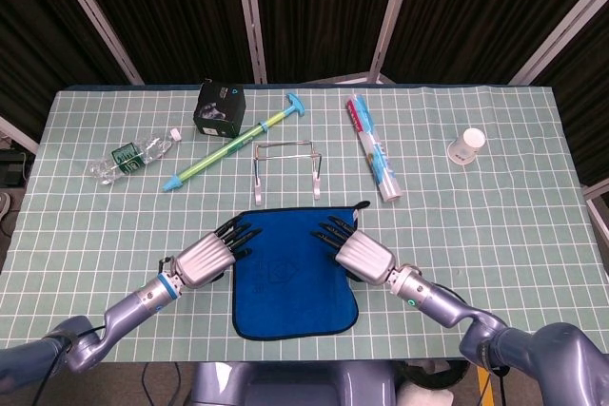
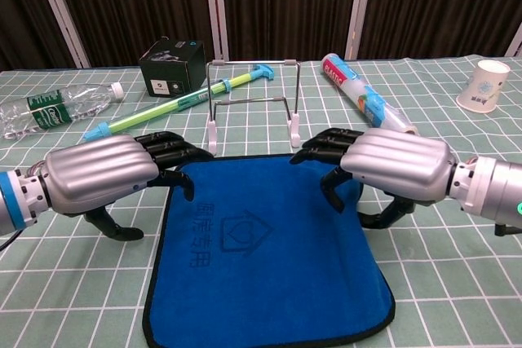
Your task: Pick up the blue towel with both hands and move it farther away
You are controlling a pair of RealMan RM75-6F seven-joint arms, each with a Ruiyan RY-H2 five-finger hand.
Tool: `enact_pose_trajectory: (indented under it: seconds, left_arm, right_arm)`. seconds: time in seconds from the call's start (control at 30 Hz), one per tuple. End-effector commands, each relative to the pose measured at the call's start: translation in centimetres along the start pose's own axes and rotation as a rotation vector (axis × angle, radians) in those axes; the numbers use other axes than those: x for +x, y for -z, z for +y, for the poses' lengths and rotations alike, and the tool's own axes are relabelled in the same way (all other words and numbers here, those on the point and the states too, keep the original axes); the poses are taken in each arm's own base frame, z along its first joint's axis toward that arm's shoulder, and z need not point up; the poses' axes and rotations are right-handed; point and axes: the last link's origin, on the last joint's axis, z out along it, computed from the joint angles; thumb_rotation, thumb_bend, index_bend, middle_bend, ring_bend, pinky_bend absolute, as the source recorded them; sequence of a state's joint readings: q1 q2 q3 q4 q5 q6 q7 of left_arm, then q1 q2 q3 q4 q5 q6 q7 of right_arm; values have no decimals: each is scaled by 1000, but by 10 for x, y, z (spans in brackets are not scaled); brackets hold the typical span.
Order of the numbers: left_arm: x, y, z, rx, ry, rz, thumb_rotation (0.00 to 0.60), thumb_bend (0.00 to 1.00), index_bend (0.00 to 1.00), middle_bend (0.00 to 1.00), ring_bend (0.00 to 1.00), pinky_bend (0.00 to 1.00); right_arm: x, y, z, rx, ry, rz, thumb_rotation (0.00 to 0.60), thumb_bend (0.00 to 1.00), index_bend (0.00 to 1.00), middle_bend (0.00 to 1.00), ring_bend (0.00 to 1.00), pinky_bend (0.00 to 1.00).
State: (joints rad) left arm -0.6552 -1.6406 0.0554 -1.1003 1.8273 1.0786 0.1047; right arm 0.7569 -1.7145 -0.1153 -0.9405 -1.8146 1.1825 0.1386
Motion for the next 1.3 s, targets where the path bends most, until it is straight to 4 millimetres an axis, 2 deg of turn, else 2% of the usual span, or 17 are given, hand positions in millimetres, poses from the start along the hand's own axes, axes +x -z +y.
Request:
enact_pose_trajectory:
  seconds: [0.03, 0.37, 0.77, 1.3]
  left_arm:
    - [-2, -2, 1, 2, 2, -6, 600, 230, 309, 0, 0, 0]
    - [-6, -10, 8, 3, 28, -14, 600, 231, 309, 0, 0, 0]
    - [2, -18, 10, -3, 25, 3, 600, 235, 319, 0, 0, 0]
    - [-2, -20, 13, -9, 9, -17, 600, 236, 319, 0, 0, 0]
  right_arm:
    - [0, -1, 0, 2, 0, 0, 600, 432, 626, 72, 0, 0]
    - [0, 2, -1, 7, -10, 9, 600, 431, 626, 72, 0, 0]
    - [1, 5, -3, 18, -10, 10, 600, 433, 626, 72, 0, 0]
    - [1, 7, 0, 9, -12, 11, 600, 431, 627, 72, 0, 0]
